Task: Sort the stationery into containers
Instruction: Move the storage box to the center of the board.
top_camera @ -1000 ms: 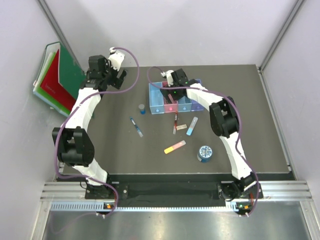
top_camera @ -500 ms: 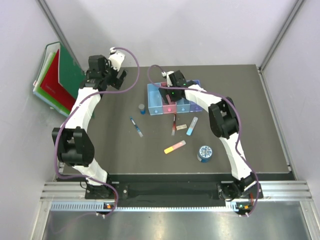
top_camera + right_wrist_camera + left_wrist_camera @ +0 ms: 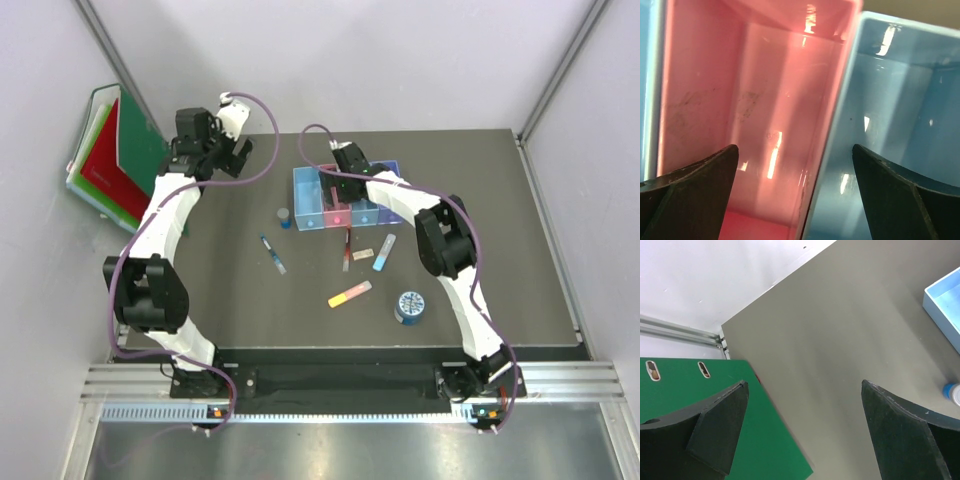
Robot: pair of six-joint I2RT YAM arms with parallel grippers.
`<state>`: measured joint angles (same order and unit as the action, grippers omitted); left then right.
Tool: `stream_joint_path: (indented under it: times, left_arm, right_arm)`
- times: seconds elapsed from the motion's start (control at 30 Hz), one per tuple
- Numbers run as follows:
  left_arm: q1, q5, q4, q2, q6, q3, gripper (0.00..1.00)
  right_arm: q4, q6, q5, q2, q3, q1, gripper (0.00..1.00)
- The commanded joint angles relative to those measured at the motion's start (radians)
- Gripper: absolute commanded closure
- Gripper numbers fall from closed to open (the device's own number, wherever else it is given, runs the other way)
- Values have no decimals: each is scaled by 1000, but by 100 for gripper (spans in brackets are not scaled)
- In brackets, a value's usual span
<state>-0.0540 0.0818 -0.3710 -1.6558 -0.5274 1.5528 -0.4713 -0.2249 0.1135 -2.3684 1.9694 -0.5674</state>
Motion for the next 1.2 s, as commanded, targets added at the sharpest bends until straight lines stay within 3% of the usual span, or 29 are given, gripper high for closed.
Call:
stream_joint_path:
  times: [0.0,0.3,1.17]
  left_arm:
    - [3,10,-2,1,-13,46,1]
    - [5,10,-2,-22,-10,67,1]
    - [2,56,-19,-76,14,110,1]
  right_arm:
    - [-36,-99,86,48,-23,-2,4]
    - [-82,-194,179,57,-26,8,6]
    - [-225,-470,244,69,-84,14,9]
